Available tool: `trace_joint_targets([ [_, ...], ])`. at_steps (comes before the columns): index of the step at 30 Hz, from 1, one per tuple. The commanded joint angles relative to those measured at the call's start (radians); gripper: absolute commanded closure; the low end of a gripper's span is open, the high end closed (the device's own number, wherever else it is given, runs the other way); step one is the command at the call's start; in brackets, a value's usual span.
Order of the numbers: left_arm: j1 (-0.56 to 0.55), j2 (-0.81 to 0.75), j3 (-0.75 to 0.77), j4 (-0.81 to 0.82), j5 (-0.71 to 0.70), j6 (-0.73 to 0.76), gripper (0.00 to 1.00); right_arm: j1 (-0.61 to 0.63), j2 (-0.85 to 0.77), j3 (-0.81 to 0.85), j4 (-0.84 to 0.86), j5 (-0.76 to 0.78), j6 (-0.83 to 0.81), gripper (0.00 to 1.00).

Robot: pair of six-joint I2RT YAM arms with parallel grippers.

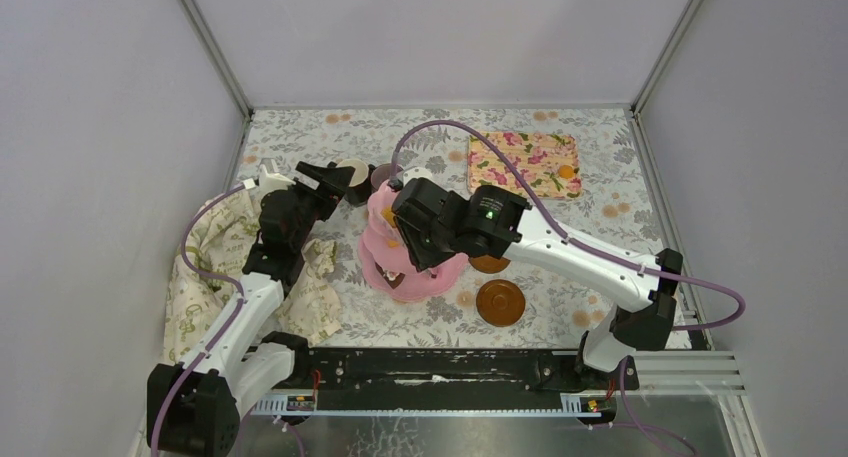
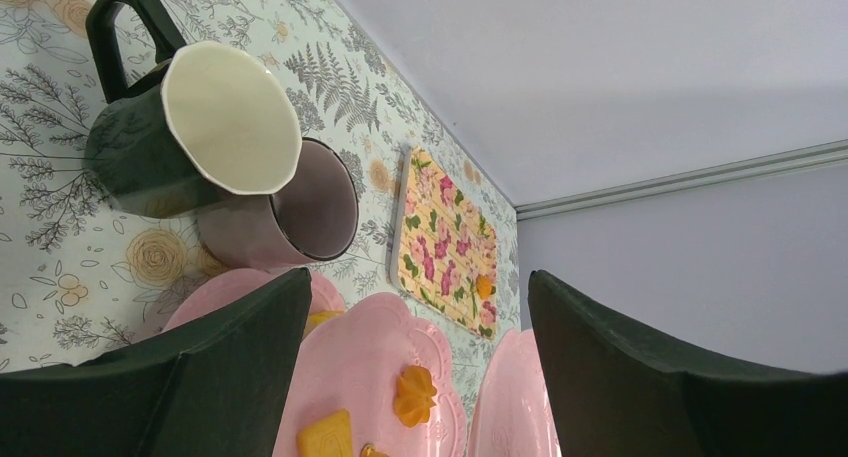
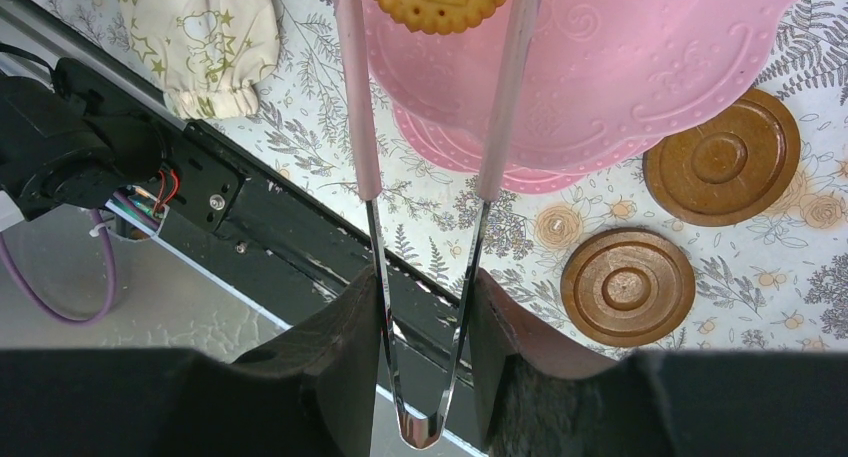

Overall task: Serve the afternoon tea
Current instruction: Place the desert on the desert table.

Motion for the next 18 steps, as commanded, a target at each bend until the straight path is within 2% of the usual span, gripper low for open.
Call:
trace_joint_targets([
  [1, 0.007, 0.001, -0.011, 0.067, 0.016, -0.003, 0.14, -0.010, 0.011, 0.038, 0.038, -0.020, -0.020, 0.60],
  [10, 0.009, 0.004, -0.013, 0.073, 0.020, -0.006, 0.14, -0.015, 0.011, 0.034, 0.039, -0.026, -0.020, 0.55],
  [18, 0.009, 0.007, -0.011, 0.076, 0.021, -0.006, 0.14, -0.015, -0.002, 0.031, 0.046, -0.024, -0.014, 0.55],
])
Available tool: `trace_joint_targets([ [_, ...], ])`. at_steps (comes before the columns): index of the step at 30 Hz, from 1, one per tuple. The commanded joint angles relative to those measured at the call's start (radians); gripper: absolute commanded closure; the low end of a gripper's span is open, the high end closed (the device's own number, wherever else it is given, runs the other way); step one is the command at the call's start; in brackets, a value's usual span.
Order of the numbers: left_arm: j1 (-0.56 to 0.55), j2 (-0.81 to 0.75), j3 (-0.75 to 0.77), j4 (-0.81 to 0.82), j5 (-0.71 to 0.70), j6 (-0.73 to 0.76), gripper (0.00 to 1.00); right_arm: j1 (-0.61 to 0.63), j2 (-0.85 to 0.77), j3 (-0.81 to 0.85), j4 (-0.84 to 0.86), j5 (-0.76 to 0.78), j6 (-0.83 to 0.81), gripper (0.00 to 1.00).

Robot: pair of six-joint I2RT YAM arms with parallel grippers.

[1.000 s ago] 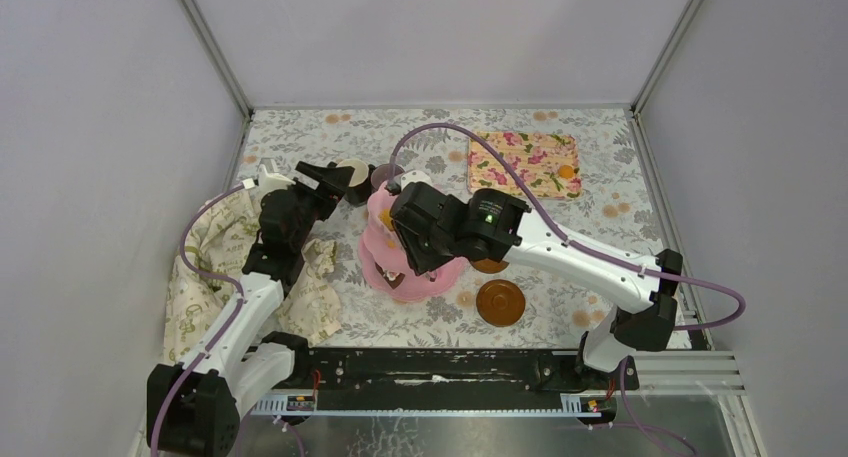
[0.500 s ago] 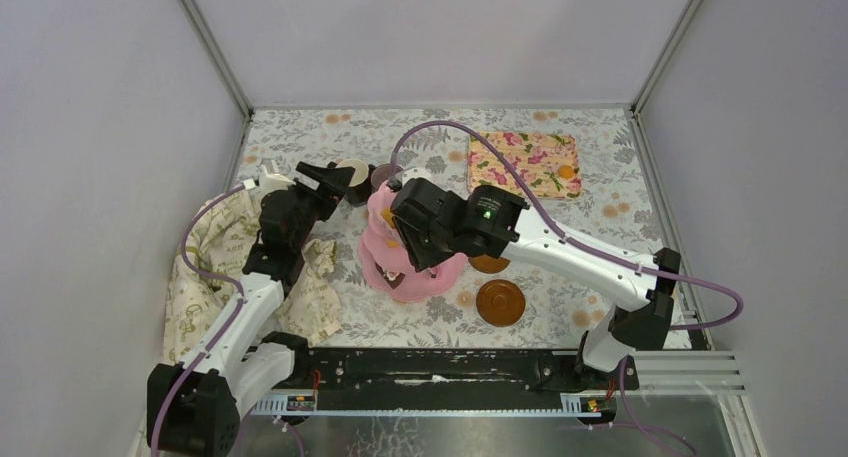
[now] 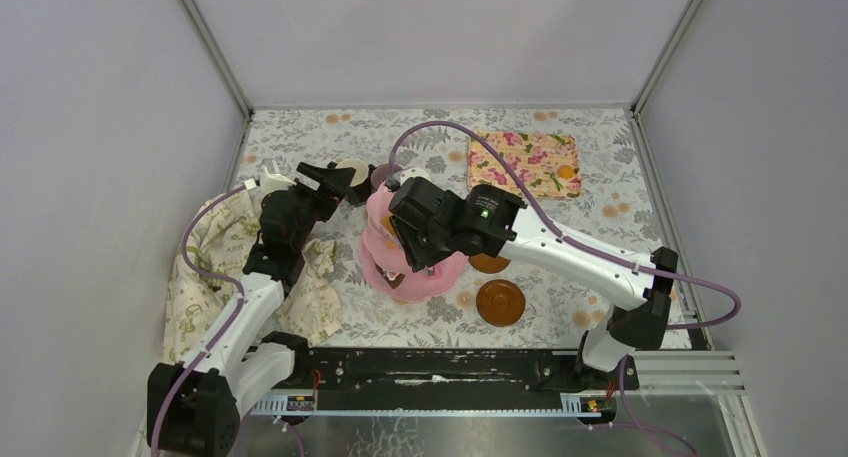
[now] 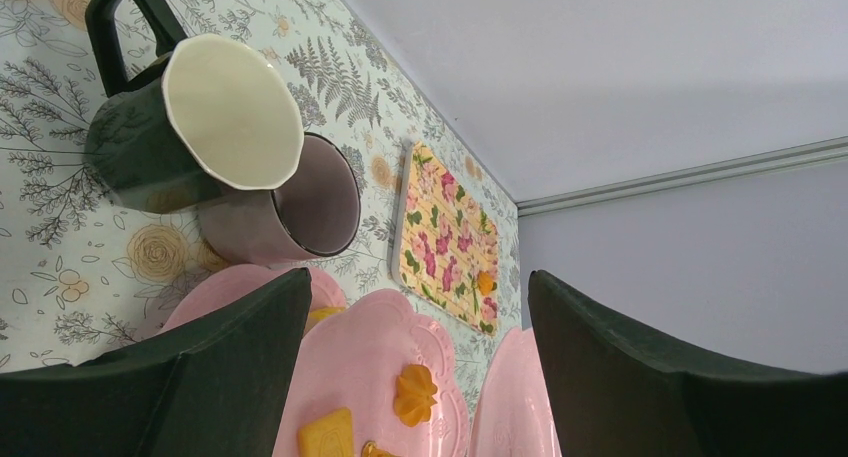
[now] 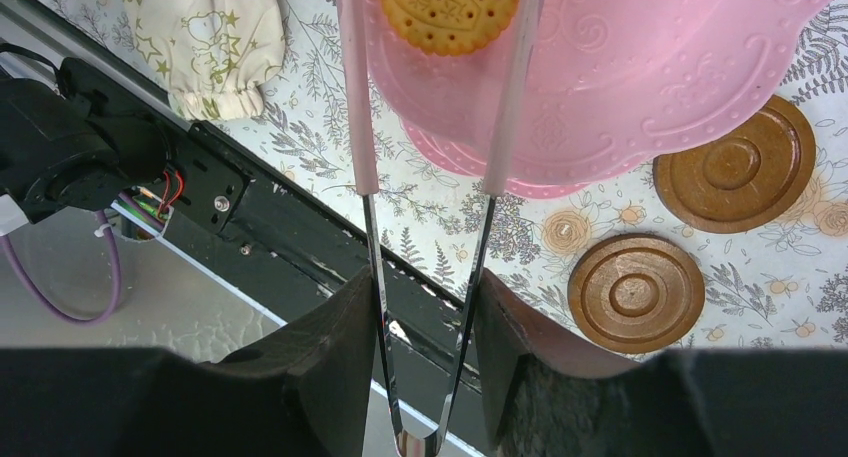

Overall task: Serve the afternoon tea
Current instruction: Place the desert on the desert table.

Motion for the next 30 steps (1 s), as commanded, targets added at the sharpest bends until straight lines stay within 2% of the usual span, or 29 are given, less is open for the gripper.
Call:
trace_joint_targets([
  [1, 0.009, 0.006, -0.005, 0.074, 0.014, -0.005, 0.14, -0.007, -0.023, 0.030, 0.035, -0.005, -0.010, 0.55],
  [30, 0.010, 0.037, 0.021, 0.058, 0.001, 0.010, 0.14, -0.007, -0.141, -0.069, 0.081, 0.031, -0.024, 0.57],
])
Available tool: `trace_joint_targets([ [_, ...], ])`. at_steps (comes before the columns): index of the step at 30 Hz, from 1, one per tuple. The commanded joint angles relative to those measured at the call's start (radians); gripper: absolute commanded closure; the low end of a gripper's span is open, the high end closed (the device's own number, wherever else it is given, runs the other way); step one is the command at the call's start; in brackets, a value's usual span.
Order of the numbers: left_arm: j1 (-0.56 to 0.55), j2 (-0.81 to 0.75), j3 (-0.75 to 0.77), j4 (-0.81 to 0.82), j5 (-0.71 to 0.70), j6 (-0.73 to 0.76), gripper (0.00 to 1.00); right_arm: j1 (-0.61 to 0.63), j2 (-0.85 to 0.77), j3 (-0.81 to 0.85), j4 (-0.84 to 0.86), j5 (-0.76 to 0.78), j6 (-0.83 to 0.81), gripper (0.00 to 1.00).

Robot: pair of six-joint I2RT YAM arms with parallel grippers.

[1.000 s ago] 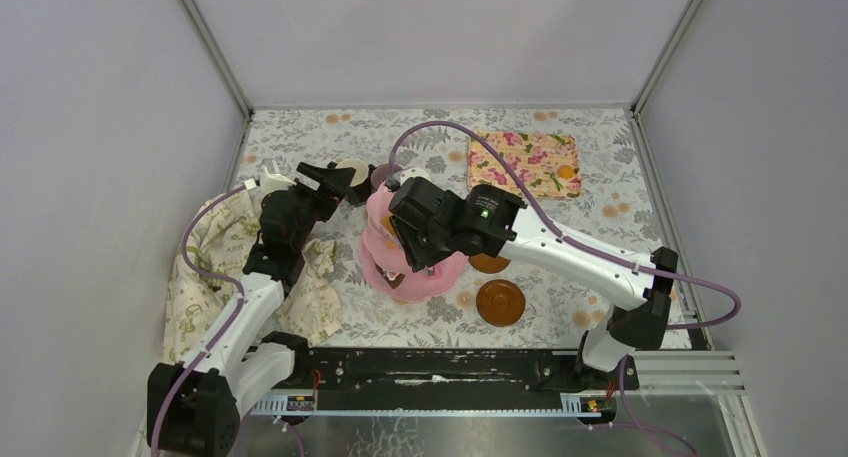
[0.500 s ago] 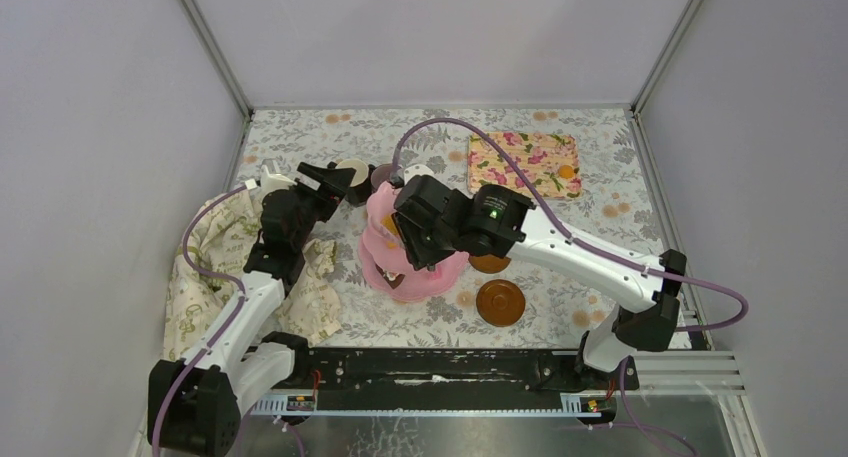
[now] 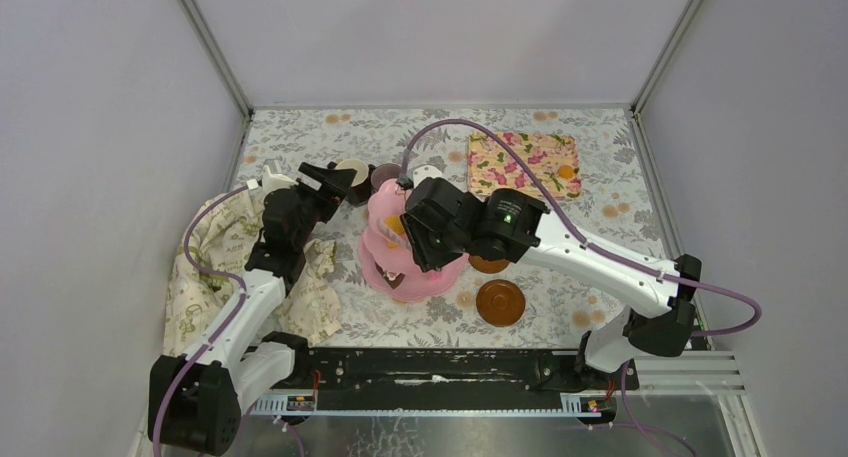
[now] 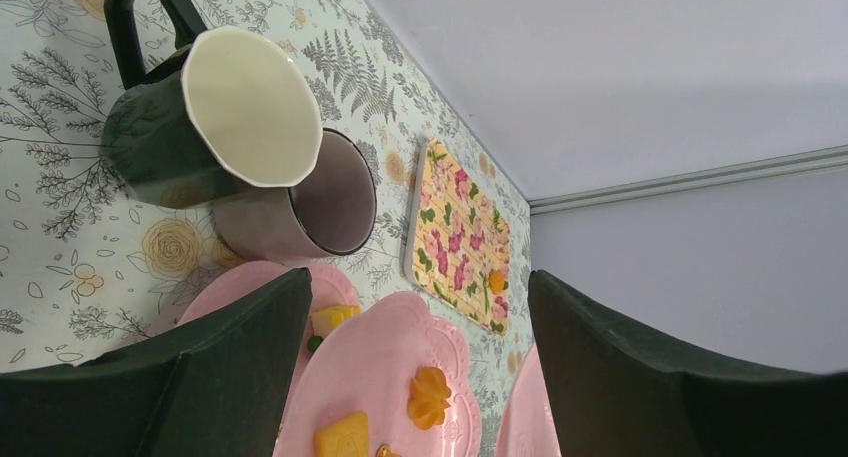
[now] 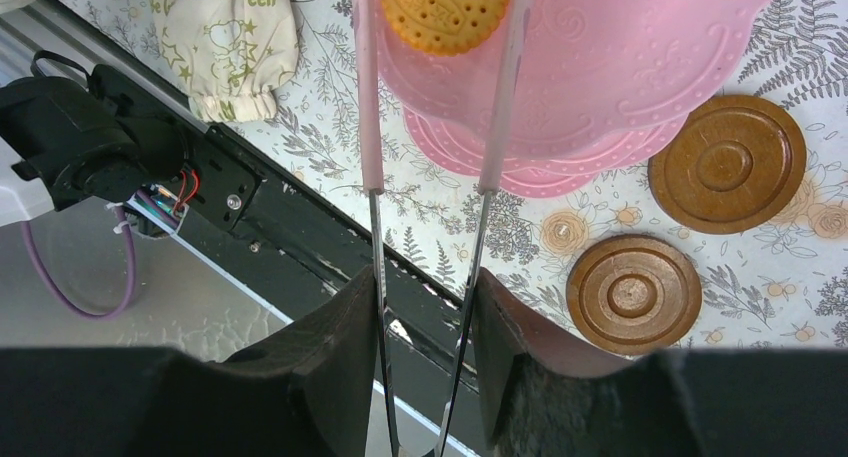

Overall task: Serve the afternoon tea
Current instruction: Place the desert on the desert table.

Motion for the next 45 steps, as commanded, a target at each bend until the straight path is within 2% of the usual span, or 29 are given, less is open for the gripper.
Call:
trace_joint_targets([
  [1, 0.006, 0.005, 0.021, 0.056, 0.001, 0.010, 0.14, -0.007, -0.055, -0.009, 0.044, 0.031, -0.024, 0.57],
  [24, 0.007, -0.006, 0.031, 0.037, -0.005, 0.021, 0.14, -0.006, -0.092, -0.048, 0.063, 0.038, -0.036, 0.53],
  [45, 0.006, -0.014, 0.053, -0.006, -0.028, 0.040, 0.14, 0.010, -0.167, -0.095, 0.081, 0.053, -0.050, 0.55],
])
